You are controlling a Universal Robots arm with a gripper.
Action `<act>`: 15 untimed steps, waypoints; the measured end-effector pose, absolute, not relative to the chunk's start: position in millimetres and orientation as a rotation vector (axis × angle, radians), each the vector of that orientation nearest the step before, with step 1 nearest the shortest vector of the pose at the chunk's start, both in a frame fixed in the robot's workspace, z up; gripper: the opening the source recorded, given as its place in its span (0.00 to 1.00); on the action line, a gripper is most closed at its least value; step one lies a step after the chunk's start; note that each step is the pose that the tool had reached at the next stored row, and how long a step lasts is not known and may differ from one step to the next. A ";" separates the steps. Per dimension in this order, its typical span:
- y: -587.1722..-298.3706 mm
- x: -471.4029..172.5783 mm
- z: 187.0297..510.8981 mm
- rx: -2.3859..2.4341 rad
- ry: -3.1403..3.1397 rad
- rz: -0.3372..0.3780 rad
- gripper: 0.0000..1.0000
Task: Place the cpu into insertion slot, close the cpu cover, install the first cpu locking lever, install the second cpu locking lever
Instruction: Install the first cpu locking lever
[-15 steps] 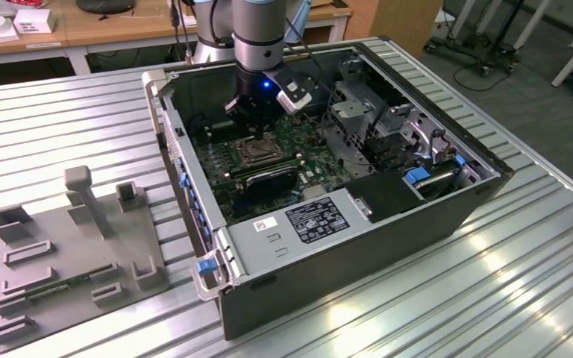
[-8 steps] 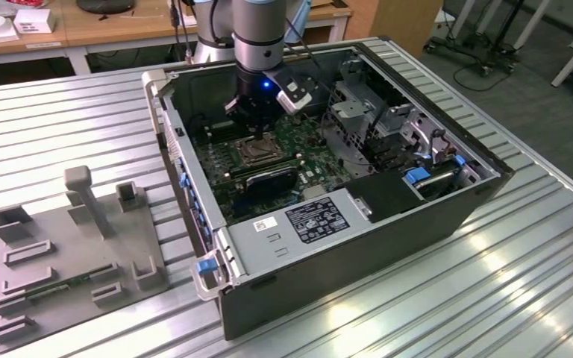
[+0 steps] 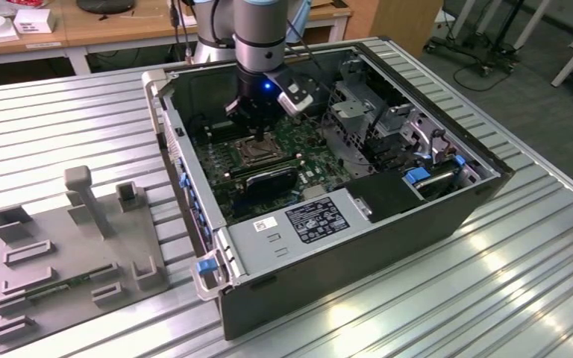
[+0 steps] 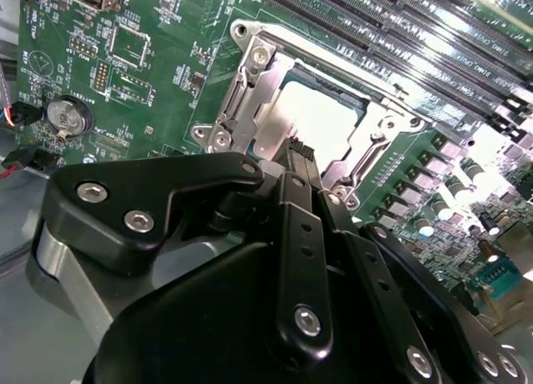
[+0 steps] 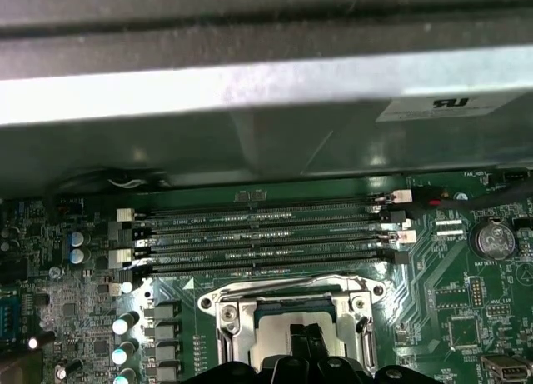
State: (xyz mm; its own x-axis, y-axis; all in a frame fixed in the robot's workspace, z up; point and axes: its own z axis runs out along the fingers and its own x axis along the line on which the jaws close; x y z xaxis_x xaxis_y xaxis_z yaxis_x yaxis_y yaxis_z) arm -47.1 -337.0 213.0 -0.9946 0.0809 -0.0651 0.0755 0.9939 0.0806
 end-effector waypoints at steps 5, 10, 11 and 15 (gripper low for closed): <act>-339.2 -47.1 213.0 0.121 3.069 0.120 0.10; -340.7 -47.1 212.8 0.121 3.069 0.120 0.10; -340.7 -47.0 212.8 0.121 3.069 0.120 0.10; -340.8 -47.1 212.4 0.121 3.069 0.120 0.10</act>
